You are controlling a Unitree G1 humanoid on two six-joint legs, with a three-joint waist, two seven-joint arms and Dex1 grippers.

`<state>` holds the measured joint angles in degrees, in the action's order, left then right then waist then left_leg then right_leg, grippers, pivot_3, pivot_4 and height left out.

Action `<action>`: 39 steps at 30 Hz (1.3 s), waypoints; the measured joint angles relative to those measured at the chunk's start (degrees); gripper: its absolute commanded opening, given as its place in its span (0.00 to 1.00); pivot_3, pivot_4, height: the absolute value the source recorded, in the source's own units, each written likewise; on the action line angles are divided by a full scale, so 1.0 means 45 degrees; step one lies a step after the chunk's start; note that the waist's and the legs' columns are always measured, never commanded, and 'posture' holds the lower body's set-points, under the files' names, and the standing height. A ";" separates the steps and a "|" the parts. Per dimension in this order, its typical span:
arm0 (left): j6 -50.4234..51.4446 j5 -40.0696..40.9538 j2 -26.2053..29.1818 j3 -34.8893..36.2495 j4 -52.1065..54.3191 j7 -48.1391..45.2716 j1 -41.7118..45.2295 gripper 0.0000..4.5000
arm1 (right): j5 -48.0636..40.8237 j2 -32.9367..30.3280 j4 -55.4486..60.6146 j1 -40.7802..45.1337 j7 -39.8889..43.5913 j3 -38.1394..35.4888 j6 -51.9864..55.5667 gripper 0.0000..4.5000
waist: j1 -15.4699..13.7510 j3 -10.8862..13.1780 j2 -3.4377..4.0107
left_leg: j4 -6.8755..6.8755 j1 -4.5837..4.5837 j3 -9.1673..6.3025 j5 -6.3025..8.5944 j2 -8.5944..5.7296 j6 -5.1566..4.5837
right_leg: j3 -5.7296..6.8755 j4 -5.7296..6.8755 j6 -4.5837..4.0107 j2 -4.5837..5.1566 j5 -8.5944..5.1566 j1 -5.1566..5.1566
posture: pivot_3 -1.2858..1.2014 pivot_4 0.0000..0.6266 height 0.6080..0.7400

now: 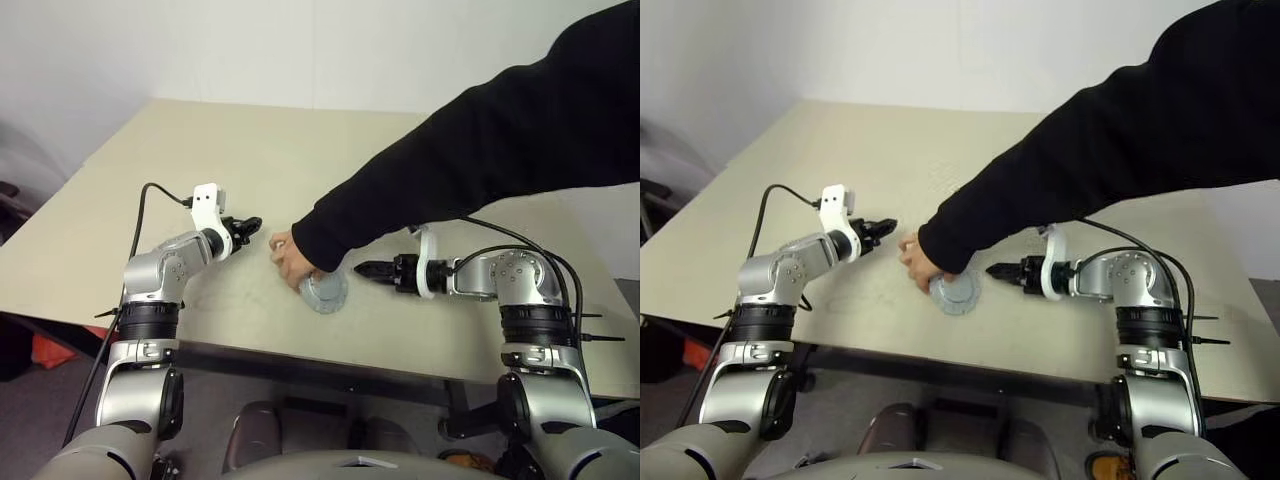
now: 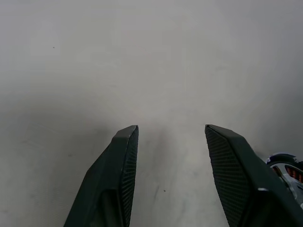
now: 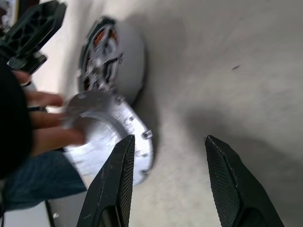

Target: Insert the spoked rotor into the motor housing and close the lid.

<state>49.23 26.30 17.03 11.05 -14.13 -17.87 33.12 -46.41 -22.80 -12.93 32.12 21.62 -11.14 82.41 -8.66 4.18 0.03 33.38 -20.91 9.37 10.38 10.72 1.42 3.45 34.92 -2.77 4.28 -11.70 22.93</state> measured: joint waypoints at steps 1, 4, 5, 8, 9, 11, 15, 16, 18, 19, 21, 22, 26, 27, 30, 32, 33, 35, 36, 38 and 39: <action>-0.0001 -0.0004 -0.0001 -0.0011 -0.0016 -0.0026 0.0000 0.53 | 0.0045 0.0002 -0.0002 0.0003 0.0049 0.0000 -0.0004 0.58 | 0.0000 0.0000 0.0000 | -0.0001 -0.0002 0.0000 0.0000 0.0000 -0.0002 | 0.0000 -0.0001 -0.0040 0.0000 0.0024 0.0001 | 0.52 0.00 1.00; -0.0002 -0.0018 -0.0004 -0.0018 -0.0054 -0.0054 0.0001 0.53 | 0.0238 0.0033 -0.0027 0.0042 0.0129 -0.0039 -0.0050 0.58 | 0.0001 0.0000 0.0000 | -0.0001 -0.0007 -0.0001 0.0002 0.0000 -0.0005 | 0.0001 -0.0002 -0.0046 0.0000 0.0027 0.0005 | 0.52 0.00 1.00; -0.0003 -0.0026 -0.0005 -0.0018 -0.0065 -0.0075 0.0001 0.53 | 0.0309 0.0040 -0.0054 0.0064 0.0127 -0.0048 -0.0089 0.58 | 0.0001 0.0000 0.0000 | -0.0001 -0.0007 -0.0002 0.0002 0.0000 -0.0005 | 0.0001 -0.0002 -0.0046 0.0000 0.0027 0.0004 | 0.52 0.00 1.00; -0.0005 -0.0051 -0.0005 -0.0018 -0.0084 -0.0090 0.0000 0.53 | 0.0495 0.0075 -0.0266 0.0147 0.0136 -0.0126 -0.0247 0.58 | 0.0002 0.0000 0.0000 | 0.0001 -0.0004 -0.0001 0.0001 -0.0001 -0.0006 | 0.0002 -0.0001 -0.0047 0.0000 0.0028 0.0001 | 0.52 0.00 1.00; -0.0007 -0.0063 -0.0005 -0.0018 -0.0094 -0.0092 0.0000 0.53 | 0.0547 0.0077 -0.0343 0.0176 0.0154 -0.0144 -0.0284 0.58 | 0.0001 -0.0001 0.0000 | 0.0001 0.0000 -0.0001 -0.0001 -0.0001 -0.0008 | 0.0002 -0.0001 -0.0047 0.0000 0.0028 -0.0001 | 0.52 0.00 1.00; -0.0011 -0.0086 -0.0005 -0.0018 -0.0106 -0.0094 0.0001 0.53 | 0.0600 0.0078 -0.0419 0.0211 0.0172 -0.0151 -0.0321 0.58 | 0.0002 -0.0001 0.0000 | 0.0002 0.0002 -0.0001 -0.0003 -0.0001 -0.0009 | 0.0002 -0.0001 -0.0046 0.0000 0.0029 -0.0004 | 0.52 0.00 1.00; -0.0021 -0.0147 -0.0006 -0.0018 -0.0154 -0.0099 0.0016 0.53 | 0.0733 0.0114 -0.0530 0.0258 0.0176 -0.0232 -0.0445 0.58 | 0.0003 -0.0001 0.0001 | 0.0002 0.0005 -0.0002 -0.0004 -0.0001 -0.0011 | 0.0002 -0.0001 -0.0042 0.0000 0.0029 -0.0007 | 0.52 0.00 1.00; -0.0025 -0.0165 -0.0007 -0.0019 -0.0161 -0.0102 0.0024 0.53 | 0.0788 0.0118 -0.0590 0.0299 0.0175 -0.0248 -0.0480 0.58 | 0.0002 -0.0001 0.0001 | 0.0002 0.0005 -0.0002 -0.0005 -0.0001 -0.0012 | 0.0002 -0.0001 -0.0044 0.0001 0.0030 -0.0008 | 0.52 0.00 1.00; -0.0037 -0.0191 -0.0011 -0.0021 -0.0165 -0.0116 0.0041 0.53 | 0.0834 0.0118 -0.0679 0.0343 0.0176 -0.0263 -0.0538 0.58 | 0.0003 -0.0001 0.0001 | 0.0003 0.0005 -0.0002 -0.0005 -0.0001 -0.0012 | 0.0002 -0.0001 -0.0044 0.0000 0.0031 -0.0009 | 0.52 0.00 1.00; -0.0042 -0.0198 -0.0013 -0.0022 -0.0167 -0.0121 0.0049 0.53 | 0.0839 0.0118 -0.0695 0.0347 0.0178 -0.0279 -0.0546 0.58 | 0.0003 -0.0001 0.0001 | 0.0003 0.0005 -0.0002 -0.0006 -0.0001 -0.0012 | 0.0002 -0.0001 -0.0044 0.0001 0.0031 -0.0009 | 0.52 0.00 1.00; -0.0047 -0.0211 -0.0026 -0.0029 -0.0174 -0.0126 0.0073 0.53 | 0.0861 0.0118 -0.0732 0.0347 0.0188 -0.0315 -0.0580 0.58 | 0.0002 -0.0002 0.0001 | 0.0003 0.0004 -0.0002 -0.0006 -0.0001 -0.0012 | 0.0002 -0.0001 -0.0045 0.0001 0.0032 -0.0009 | 0.52 0.00 1.00; -0.0049 -0.0218 -0.0031 -0.0033 -0.0176 -0.0129 0.0084 0.53 | 0.0877 0.0118 -0.0750 0.0347 0.0191 -0.0323 -0.0620 0.58 | 0.0002 -0.0002 0.0001 | 0.0003 0.0005 -0.0002 -0.0006 -0.0001 -0.0013 | 0.0002 -0.0001 -0.0046 0.0001 0.0032 -0.0010 | 0.52 0.00 1.00; -0.0054 -0.0254 -0.0063 -0.0049 -0.0179 -0.0134 0.0098 0.53 | 0.0964 0.0116 -0.0797 0.0345 0.0173 -0.0354 -0.0752 0.58 | 0.0001 -0.0002 0.0001 | 0.0003 0.0009 -0.0001 -0.0006 -0.0001 -0.0013 | 0.0002 -0.0002 -0.0043 0.0001 0.0031 -0.0015 | 0.52 0.00 1.00; -0.0054 -0.0264 -0.0073 -0.0054 -0.0180 -0.0134 0.0101 0.53 | 0.0992 0.0116 -0.0806 0.0346 0.0169 -0.0354 -0.0785 0.58 | 0.0000 -0.0003 0.0000 | 0.0003 0.0011 -0.0001 -0.0006 -0.0001 -0.0013 | 0.0002 -0.0002 -0.0043 0.0001 0.0031 -0.0019 | 0.52 0.00 1.00; -0.0058 -0.0291 -0.0099 -0.0071 -0.0210 -0.0138 0.0123 0.53 | 0.1097 0.0117 -0.0953 0.0362 0.0115 -0.0362 -0.1023 0.58 | -0.0002 -0.0010 -0.0001 | 0.0005 0.0031 -0.0001 -0.0008 -0.0003 -0.0014 | 0.0002 -0.0003 -0.0033 0.0002 0.0026 -0.0043 | 0.52 0.00 1.00; -0.0067 -0.0319 -0.0121 -0.0098 -0.0226 -0.0142 0.0132 0.53 | 0.1199 0.0126 -0.1147 0.0432 0.0001 -0.0369 -0.1237 0.58 | -0.0004 -0.0013 0.0000 | 0.0006 0.0076 -0.0001 -0.0010 -0.0006 -0.0012 | 0.0002 -0.0011 0.0027 0.0007 -0.0010 -0.0090 | 0.52 0.00 1.00; -0.0071 -0.0335 -0.0130 -0.0115 -0.0235 -0.0144 0.0135 0.53 | 0.1276 0.0137 -0.1255 0.0474 -0.0075 -0.0369 -0.1354 0.58 | -0.0006 -0.0013 0.0001 | 0.0005 0.0112 0.0000 -0.0011 -0.0007 -0.0010 | 0.0002 -0.0019 0.0030 0.0008 -0.0012 -0.0127 | 0.52 0.00 1.00; -0.0079 -0.0371 -0.0136 -0.0129 -0.0246 -0.0150 0.0136 0.53 | 0.1471 0.0142 -0.1425 0.0497 -0.0237 -0.0354 -0.1737 0.58 | -0.0015 -0.0013 0.0001 | 0.0002 0.0199 0.0001 -0.0011 -0.0012 -0.0010 | 0.0002 -0.0041 0.0041 0.0016 -0.0019 -0.0213 | 0.52 0.00 1.00; -0.0095 -0.0381 -0.0136 -0.0129 -0.0246 -0.0154 0.0139 0.53 | 0.1585 0.0141 -0.1447 0.0496 -0.0288 -0.0340 -0.1895 0.58 | -0.0016 -0.0014 0.0001 | 0.0002 0.0211 0.0001 -0.0011 -0.0018 -0.0010 | 0.0003 -0.0046 0.0043 0.0022 -0.0021 -0.0227 | 0.52 0.00 1.00; -0.0132 -0.0416 -0.0142 -0.0133 -0.0258 -0.0168 0.0146 0.53 | 0.1883 0.0141 -0.1564 0.0509 -0.0366 -0.0235 -0.2431 0.58 | -0.0016 -0.0015 0.0000 | 0.0001 0.0220 0.0001 -0.0011 -0.0021 -0.0012 | 0.0003 -0.0064 0.0050 0.0028 -0.0024 -0.0251 | 0.52 0.00 1.00; -0.0150 -0.0433 -0.0166 -0.0141 -0.0269 -0.0178 0.0152 0.53 | 0.2029 0.0141 -0.1740 0.0546 -0.0444 -0.0216 -0.2777 0.58 | -0.0015 -0.0015 -0.0001 | 0.0001 0.0233 0.0002 -0.0012 -0.0021 -0.0012 | 0.0004 -0.0079 0.0055 0.0032 -0.0027 -0.0281 | 0.52 0.00 1.00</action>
<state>48.56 24.35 16.28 10.41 -15.34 -18.68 33.80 -37.28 -22.17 -20.76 34.57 19.62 -12.11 69.91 -8.73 4.11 0.02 33.39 -19.87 9.38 10.33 10.63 1.36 3.46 34.57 -2.52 4.43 -11.83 21.66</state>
